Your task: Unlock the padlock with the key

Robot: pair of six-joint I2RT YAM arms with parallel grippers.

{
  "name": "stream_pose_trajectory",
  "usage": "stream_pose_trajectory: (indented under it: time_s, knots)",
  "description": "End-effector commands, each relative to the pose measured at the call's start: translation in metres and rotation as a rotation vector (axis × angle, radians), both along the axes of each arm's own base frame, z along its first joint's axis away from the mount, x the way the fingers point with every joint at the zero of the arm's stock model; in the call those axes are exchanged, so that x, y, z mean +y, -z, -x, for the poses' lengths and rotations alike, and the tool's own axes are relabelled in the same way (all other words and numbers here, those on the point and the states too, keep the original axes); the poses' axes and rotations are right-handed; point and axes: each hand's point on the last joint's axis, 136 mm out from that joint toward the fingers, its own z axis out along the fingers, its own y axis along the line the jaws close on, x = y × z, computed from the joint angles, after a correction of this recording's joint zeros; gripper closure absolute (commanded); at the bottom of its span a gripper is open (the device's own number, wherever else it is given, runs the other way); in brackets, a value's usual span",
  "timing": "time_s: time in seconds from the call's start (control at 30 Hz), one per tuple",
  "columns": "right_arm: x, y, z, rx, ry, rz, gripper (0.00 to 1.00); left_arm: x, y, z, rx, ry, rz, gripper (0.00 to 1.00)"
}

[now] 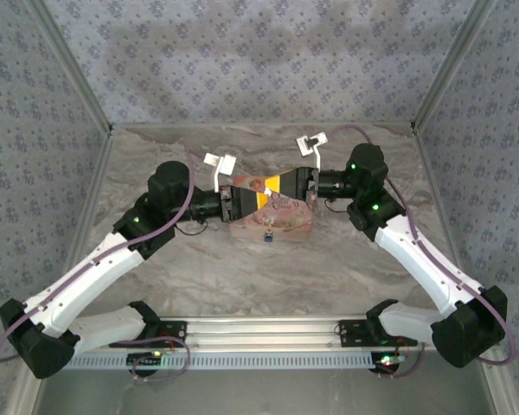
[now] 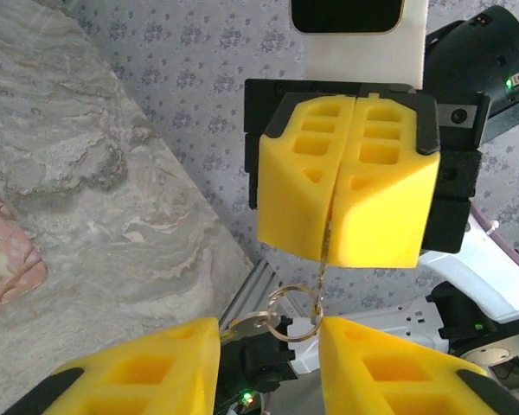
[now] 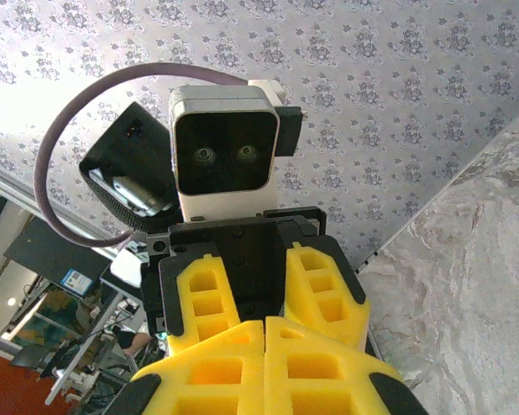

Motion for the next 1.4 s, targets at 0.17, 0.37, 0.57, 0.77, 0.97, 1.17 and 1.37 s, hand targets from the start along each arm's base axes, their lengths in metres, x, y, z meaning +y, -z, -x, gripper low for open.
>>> stream_pose_trajectory:
  time_s: [0.17, 0.37, 0.57, 0.77, 0.97, 1.17, 1.37]
  knots:
    - [0.001, -0.013, 0.019, -0.060, -0.055, -0.016, 1.00, 0.003, -0.031, 0.005, -0.067, 0.019, 0.085, 0.69]
    - [0.001, -0.014, 0.018, -0.062, -0.050, -0.018, 1.00, 0.002, -0.029, 0.006, -0.060, 0.028, 0.090, 0.93]
    - [0.000, -0.021, 0.015, -0.069, -0.032, -0.027, 0.98, 0.003, -0.028, 0.007, -0.059, 0.025, 0.097, 1.00]
    - [-0.008, -0.028, 0.012, -0.087, 0.068, -0.047, 0.61, 0.005, -0.027, 0.004, -0.062, 0.001, 0.114, 1.00]
    - [-0.017, -0.018, 0.010, -0.089, 0.162, -0.073, 0.67, 0.005, -0.029, 0.002, -0.064, -0.010, 0.136, 1.00]
    - [-0.013, -0.002, 0.008, -0.063, 0.189, -0.078, 0.68, 0.007, -0.037, 0.002, -0.079, -0.017, 0.170, 1.00]
    - [-0.003, -0.004, 0.016, -0.075, 0.151, -0.115, 0.74, 0.008, -0.040, 0.004, -0.080, -0.016, 0.183, 1.00]
